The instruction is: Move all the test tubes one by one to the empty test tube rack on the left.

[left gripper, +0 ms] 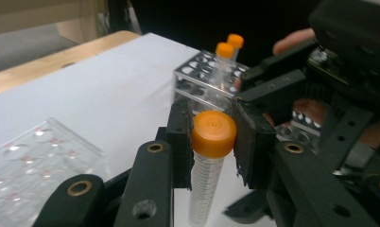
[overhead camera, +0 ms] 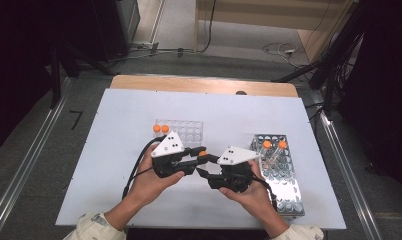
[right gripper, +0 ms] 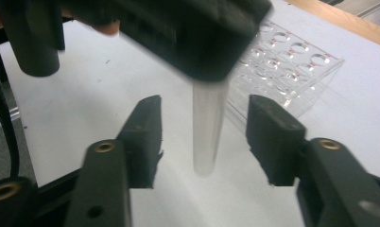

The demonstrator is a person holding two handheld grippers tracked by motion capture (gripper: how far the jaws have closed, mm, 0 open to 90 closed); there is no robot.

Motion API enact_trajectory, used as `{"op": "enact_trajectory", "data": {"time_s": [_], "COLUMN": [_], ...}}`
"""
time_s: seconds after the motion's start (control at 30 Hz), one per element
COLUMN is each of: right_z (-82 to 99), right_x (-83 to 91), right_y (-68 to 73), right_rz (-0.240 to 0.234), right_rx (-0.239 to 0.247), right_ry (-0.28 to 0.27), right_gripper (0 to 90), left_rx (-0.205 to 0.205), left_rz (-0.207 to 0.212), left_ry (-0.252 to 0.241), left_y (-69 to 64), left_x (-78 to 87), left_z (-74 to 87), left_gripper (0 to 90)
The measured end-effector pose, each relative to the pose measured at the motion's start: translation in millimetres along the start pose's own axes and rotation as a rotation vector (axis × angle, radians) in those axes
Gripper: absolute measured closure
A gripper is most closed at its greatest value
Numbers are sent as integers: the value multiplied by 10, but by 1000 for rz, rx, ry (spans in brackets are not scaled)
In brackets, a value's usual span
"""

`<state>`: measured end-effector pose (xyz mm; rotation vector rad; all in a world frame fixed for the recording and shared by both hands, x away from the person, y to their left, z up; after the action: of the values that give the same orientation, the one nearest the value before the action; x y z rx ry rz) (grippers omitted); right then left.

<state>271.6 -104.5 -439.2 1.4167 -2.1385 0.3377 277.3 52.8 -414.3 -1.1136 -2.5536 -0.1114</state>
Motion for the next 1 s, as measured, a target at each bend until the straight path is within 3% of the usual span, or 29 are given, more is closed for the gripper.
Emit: {"op": "enact_trajectory", "data": {"time_s": [0.13, 0.3, 0.53, 1.0], "right_z": [11, 27, 39, 51], "right_x": [17, 5, -3, -3], "right_y": [-29, -54, -69, -80], "right_rz": [10, 20, 19, 30], "right_rx": [-23, -45, -59, -63], "right_ry": [-3, -6, -2, 0], "right_gripper": [297, 255, 230, 231], "left_rx": [29, 65, 87, 97], "left_rz": [-44, -85, -109, -223], "left_ry": [-19, -29, -56, -86], "left_y": [172, 371, 513, 840], "left_x": [56, 98, 165, 220], "left_z": [-32, -39, -108, -124], "left_gripper": [712, 712, 712, 712]}}
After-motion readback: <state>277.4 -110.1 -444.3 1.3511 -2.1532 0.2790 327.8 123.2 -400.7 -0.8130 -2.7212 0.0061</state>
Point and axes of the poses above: each handheld gripper's, and its own axes: x roughly backward along the jaws, z roughly out of its underside, y roughly to its left, the point moved 4 cm from there along -x, roughly forward along the jaws, and after that the axes turned 9 degrees about -z, right-handed, at the moved point
